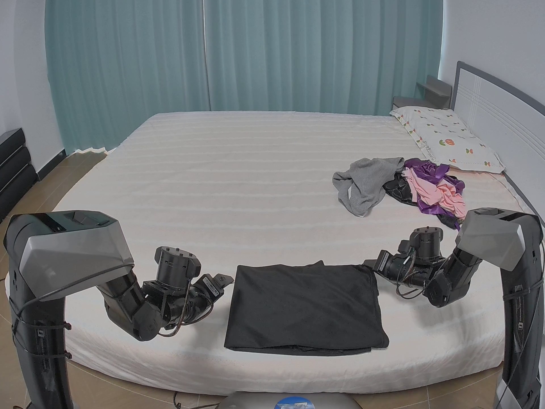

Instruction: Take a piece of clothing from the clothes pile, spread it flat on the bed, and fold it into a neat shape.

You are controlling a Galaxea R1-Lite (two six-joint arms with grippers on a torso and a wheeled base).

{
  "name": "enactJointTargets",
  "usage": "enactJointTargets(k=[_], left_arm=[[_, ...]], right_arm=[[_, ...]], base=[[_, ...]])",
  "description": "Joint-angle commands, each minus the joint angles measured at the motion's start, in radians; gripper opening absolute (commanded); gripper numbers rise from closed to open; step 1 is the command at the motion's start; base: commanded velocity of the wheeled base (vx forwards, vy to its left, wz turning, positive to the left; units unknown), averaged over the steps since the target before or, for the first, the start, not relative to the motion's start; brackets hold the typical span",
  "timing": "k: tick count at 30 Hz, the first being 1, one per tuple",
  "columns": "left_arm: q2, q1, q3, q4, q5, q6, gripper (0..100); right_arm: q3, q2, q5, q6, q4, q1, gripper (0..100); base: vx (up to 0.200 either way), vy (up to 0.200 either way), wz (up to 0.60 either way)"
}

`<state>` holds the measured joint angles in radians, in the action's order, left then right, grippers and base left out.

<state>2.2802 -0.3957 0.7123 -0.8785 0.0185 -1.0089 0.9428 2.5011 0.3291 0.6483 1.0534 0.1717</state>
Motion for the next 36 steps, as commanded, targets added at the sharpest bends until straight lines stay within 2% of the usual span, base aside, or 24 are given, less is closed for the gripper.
enactJointTargets(k=[1, 10, 34, 35, 36], left_arm=[[0.002, 0.0, 0.001, 0.0, 0.0, -0.002, 100], [0.004, 0.0, -0.001, 0.0, 0.001, 0.001, 100], [0.004, 0.0, 0.001, 0.0, 0.001, 0.0, 100], [0.004, 0.0, 0.001, 0.0, 0.001, 0.0, 100], [0.004, 0.0, 0.002, 0.0, 0.001, 0.0, 100]], right_arm=[[0.001, -0.004, 0.001, 0.001, 0.0, -0.012, 0], [0.014, 0.002, -0.001, 0.002, -0.001, -0.049, 0], [0.025, 0.009, -0.002, -0.002, -0.038, -0.055, 0], [0.025, 0.013, -0.002, -0.002, -0.038, -0.055, 100], [0.024, 0.013, -0.002, -0.001, -0.036, -0.055, 100]], base=[[0.0, 0.0, 0.0], [0.0, 0.0, 0.0], [0.0, 0.0, 0.0], [0.0, 0.0, 0.0], [0.0, 0.0, 0.0]])
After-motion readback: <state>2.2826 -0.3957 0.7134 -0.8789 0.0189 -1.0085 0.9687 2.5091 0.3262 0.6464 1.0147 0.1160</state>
